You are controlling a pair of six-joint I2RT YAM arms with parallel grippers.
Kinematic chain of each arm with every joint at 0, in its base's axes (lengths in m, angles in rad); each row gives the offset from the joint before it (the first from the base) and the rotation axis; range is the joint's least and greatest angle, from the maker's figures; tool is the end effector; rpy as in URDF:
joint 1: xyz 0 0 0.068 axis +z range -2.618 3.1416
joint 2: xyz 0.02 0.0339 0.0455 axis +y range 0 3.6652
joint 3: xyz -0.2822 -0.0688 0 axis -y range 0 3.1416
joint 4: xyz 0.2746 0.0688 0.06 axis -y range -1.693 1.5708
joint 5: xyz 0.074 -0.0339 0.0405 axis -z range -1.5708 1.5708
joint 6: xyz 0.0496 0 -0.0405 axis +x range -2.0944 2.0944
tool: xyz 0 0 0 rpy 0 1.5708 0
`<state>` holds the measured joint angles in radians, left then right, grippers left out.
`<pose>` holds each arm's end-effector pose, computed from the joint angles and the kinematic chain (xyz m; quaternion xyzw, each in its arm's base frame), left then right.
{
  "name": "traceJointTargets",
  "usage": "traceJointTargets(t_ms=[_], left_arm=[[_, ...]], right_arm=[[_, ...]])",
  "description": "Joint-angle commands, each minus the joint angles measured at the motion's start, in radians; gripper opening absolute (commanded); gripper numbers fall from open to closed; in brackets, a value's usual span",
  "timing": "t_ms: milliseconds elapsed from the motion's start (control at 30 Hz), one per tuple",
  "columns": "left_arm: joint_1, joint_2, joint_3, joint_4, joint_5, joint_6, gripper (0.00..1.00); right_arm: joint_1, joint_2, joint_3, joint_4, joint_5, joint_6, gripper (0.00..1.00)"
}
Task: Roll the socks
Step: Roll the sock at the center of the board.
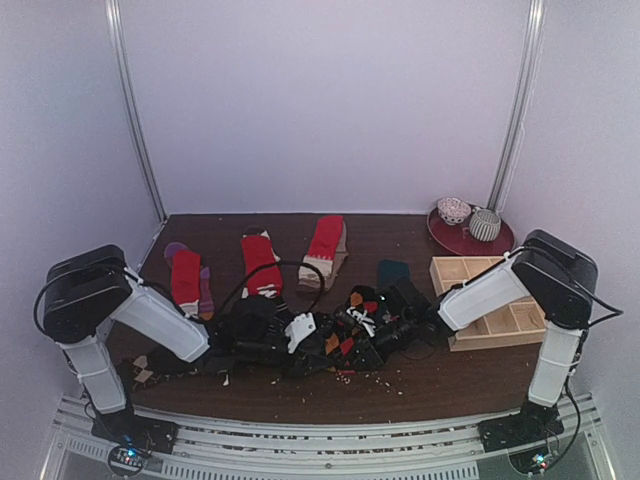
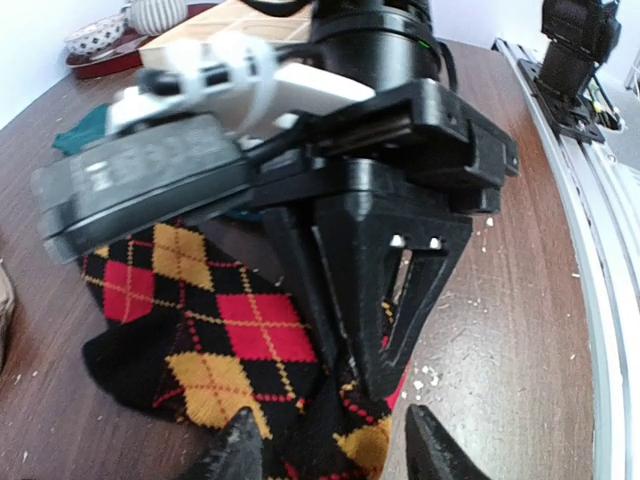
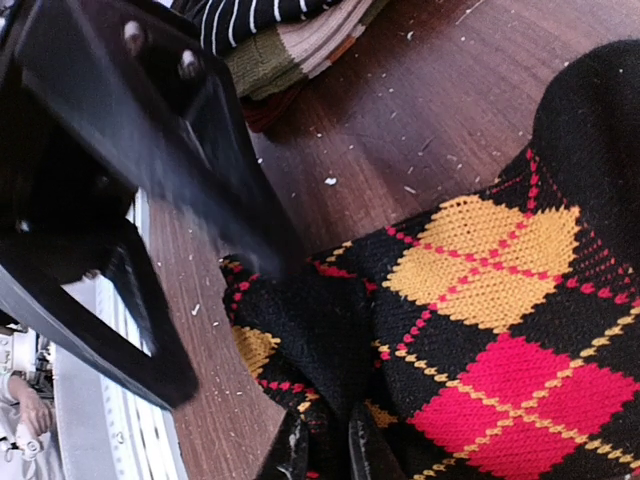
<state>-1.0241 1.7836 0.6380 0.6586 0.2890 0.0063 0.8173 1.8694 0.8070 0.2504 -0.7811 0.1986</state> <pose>0.1724 -0.3106 0.1071 0.4823 0.7012 -0.3564 0.3856 0.2237 0.2895 0.0933 -0.3958 0.7752 0.4756 0.1272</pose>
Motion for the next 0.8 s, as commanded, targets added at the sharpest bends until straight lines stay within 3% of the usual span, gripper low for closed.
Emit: traceJointTargets(t_ms=[0, 400, 533, 600, 767], left_arm=[[-0.011, 0.051, 0.041, 0.036, 0.066, 0.037, 0.46], [-0.011, 0.128, 0.049, -0.018, 0.024, 0.002, 0.29], [-0.011, 0.139, 0.063, -0.021, 0.040, -0.007, 0.12], [-0.012, 0.142, 0.078, -0.045, 0.046, -0.020, 0.00], [-0.009, 0.141, 0.125, -0.213, 0.016, -0.132, 0.00]], right_arm=[[0.006, 0.093, -0.049, -0.222, 0.032, 0.021, 0.11], [-0.007, 0.102, -0.057, -0.226, 0.026, 0.007, 0.11], [-0.009, 0.105, -0.053, -0.231, 0.033, 0.003, 0.12], [-0.008, 0.102, -0.053, -0.229, 0.038, 0.003, 0.15], [-0.009, -0.003, -0.083, -0.171, 0.087, 0.004, 0.32]])
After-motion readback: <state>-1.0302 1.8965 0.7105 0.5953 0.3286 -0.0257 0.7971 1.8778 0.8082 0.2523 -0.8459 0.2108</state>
